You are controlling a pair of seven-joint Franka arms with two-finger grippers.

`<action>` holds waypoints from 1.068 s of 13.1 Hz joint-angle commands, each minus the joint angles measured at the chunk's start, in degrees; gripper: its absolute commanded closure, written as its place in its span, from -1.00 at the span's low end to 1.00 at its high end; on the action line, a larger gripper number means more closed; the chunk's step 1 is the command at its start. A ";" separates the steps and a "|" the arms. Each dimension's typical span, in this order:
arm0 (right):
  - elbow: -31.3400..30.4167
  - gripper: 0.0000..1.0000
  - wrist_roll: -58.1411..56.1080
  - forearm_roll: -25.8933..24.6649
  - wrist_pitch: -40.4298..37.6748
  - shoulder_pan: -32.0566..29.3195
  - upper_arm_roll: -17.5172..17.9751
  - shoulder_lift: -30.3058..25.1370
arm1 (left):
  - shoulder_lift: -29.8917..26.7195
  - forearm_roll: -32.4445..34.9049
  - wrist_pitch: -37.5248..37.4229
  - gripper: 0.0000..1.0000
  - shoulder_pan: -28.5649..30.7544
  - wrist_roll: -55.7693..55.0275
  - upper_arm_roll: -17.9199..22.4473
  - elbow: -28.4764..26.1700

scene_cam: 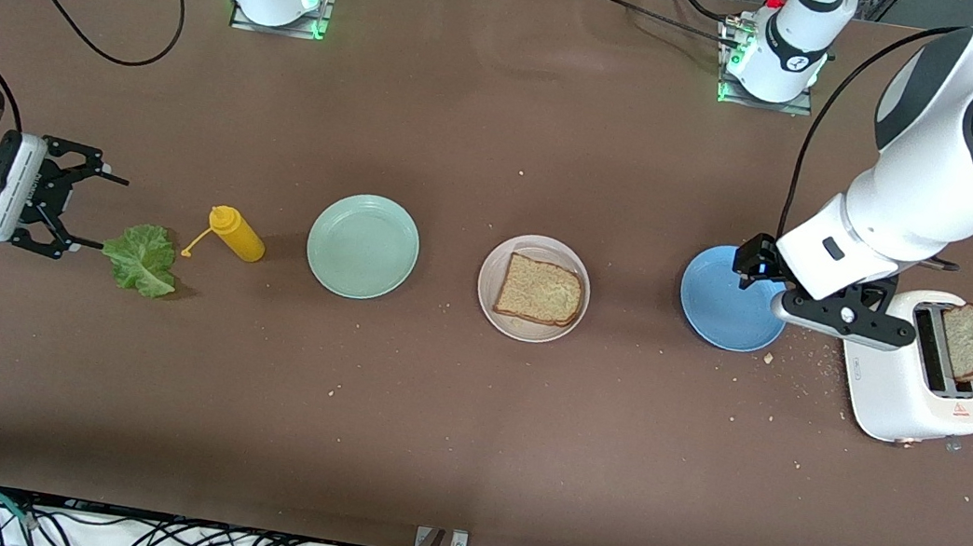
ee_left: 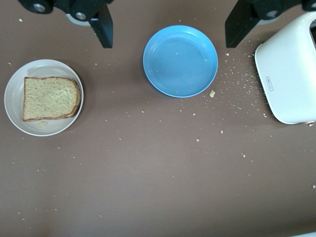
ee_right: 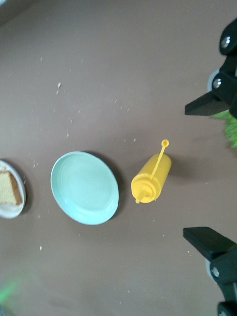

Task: Make sandwich in beige plate with both arms
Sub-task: 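Raise the left gripper while the right gripper reaches the mustard bottle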

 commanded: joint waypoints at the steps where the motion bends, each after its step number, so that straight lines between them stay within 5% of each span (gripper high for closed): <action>1: -5.15 -1.00 -11.27 5.70 0.60 -2.42 0.26 0.17 | -2.51 -2.31 -2.00 -1.00 0.67 2.28 0.08 1.63; 4: -5.51 -1.00 -22.19 8.69 -0.01 -4.35 0.26 6.48 | -5.49 -4.42 -5.86 -1.00 -0.38 6.84 3.84 1.73; 7: -5.60 -1.00 -24.14 10.28 -0.10 -5.76 0.26 12.46 | -6.82 -4.60 -7.89 -1.00 -10.99 16.06 19.37 1.55; 8: -5.51 -0.99 -25.89 11.68 -0.27 -6.11 0.26 14.48 | -6.82 -4.60 -7.80 -1.00 -11.80 16.78 21.33 1.64; 14: -5.51 -0.99 -36.08 18.18 -2.47 -6.21 0.35 22.67 | -7.97 -3.99 -7.72 -1.00 -12.16 16.00 21.44 1.73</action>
